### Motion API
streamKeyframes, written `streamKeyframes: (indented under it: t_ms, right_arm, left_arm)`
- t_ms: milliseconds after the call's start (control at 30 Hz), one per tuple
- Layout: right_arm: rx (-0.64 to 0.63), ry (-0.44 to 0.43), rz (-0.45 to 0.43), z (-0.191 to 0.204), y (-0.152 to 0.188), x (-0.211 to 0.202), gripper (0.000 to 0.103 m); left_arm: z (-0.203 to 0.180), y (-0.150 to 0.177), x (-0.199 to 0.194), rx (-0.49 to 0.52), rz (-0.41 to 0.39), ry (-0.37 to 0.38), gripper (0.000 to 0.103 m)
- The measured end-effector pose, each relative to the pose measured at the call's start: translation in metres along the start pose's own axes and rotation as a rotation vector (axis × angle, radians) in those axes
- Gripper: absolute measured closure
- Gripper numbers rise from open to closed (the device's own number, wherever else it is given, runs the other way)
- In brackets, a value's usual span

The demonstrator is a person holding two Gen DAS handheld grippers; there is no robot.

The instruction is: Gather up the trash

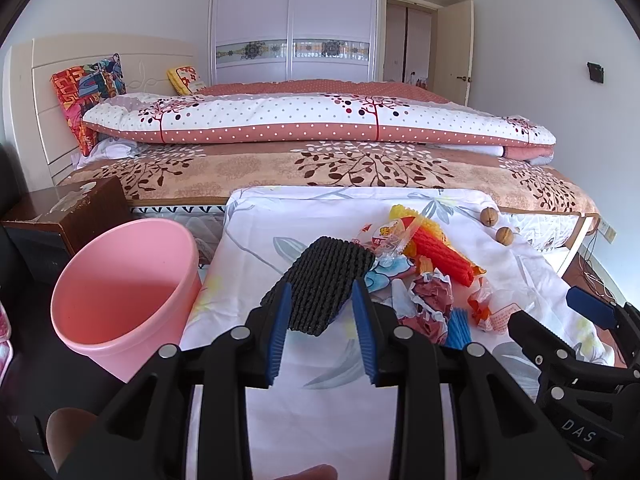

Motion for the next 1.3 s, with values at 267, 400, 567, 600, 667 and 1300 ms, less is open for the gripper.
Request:
streamKeyframes:
  t_ms: [267, 400, 567, 600, 667, 1300]
  right_arm:
    - [0.015, -0.004, 0.004, -0.003, 0.000, 0.000, 0.020]
    - [0.014, -0.006, 0.004, -0.003, 0.000, 0.000, 0.020]
    - [0.021, -0.003, 0.012, -0.005, 0.001, 0.002, 0.020]
    - [0.023, -0.002, 0.015, -0.006, 0.002, 0.003, 0.020]
    - [0.029, 0.004, 0.022, -0.008, 0.002, 0.005, 0.020]
    - [0.070, -0.019, 0.065, -0.018, 0.007, 0.015, 0.025]
  left_arm:
    - [0.000, 0.001, 0.000, 0.007, 0.003, 0.003, 0.071]
    - [0.000, 0.003, 0.001, 0.006, 0.010, 0.006, 0.071]
    - [-0.002, 0.004, 0.003, 0.005, 0.023, 0.014, 0.071]
    - [-0.003, 0.004, 0.003, 0.007, 0.024, 0.013, 0.071]
    - [-0.003, 0.005, 0.004, 0.010, 0.024, 0.012, 0.071]
    - [0.003, 0.007, 0.012, 0.006, 0.055, 0.051, 0.071]
Point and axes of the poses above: each gripper's, at about its wrist camera, not at the fingertips, and x roughly the way its jaws point, z to its left, y to its underside, the point moved 10 cm from there along x, roughly the way its jaws point, and after that the axes turned 1 degree about -z, right-handed, at the moved point
